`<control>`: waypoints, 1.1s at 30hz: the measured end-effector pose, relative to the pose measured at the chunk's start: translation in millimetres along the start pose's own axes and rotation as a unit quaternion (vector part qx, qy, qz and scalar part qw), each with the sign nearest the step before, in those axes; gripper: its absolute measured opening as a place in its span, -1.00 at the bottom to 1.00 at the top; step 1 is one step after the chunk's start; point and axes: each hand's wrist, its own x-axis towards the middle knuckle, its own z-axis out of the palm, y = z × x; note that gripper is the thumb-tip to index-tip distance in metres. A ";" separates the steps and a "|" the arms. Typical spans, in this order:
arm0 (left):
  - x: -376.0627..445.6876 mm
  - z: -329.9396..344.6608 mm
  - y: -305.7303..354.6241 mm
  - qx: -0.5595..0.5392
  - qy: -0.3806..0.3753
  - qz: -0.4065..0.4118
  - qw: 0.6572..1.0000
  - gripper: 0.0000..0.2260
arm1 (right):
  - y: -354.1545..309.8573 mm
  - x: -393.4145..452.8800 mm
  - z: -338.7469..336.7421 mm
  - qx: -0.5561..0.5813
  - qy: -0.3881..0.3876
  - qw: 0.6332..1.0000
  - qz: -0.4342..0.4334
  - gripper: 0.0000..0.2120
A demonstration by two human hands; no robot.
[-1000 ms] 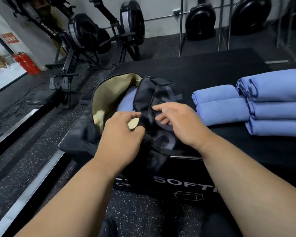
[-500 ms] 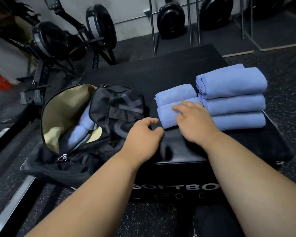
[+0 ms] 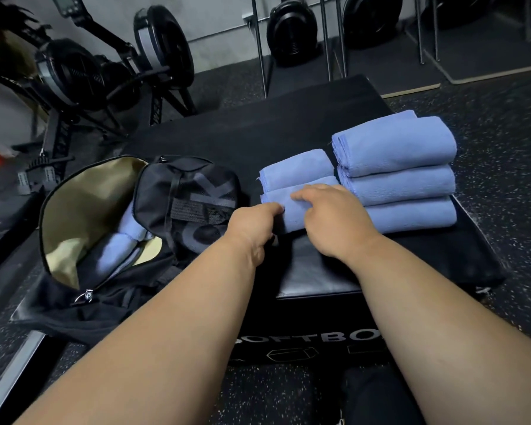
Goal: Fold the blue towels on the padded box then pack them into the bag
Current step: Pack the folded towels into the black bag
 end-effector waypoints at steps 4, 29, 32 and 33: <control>-2.7 -11.4 -8.2 -0.027 0.004 -0.020 0.999 -0.93 | -4.3 -0.6 -4.0 0.033 0.004 0.999 0.012 -0.52; -78.5 -202.6 9.3 -0.115 -0.121 0.213 0.963 -0.52 | -102.8 -19.9 35.9 0.547 -0.329 0.764 -0.090 -0.51; -76.0 -216.3 3.6 -0.156 -0.065 0.212 0.963 -0.51 | -124.3 -19.7 48.2 0.544 -0.302 0.778 -0.082 -0.56; -73.6 -222.2 0.1 -0.166 -0.042 0.208 0.963 -0.49 | -132.2 -19.8 52.7 0.545 -0.289 0.784 -0.073 -0.56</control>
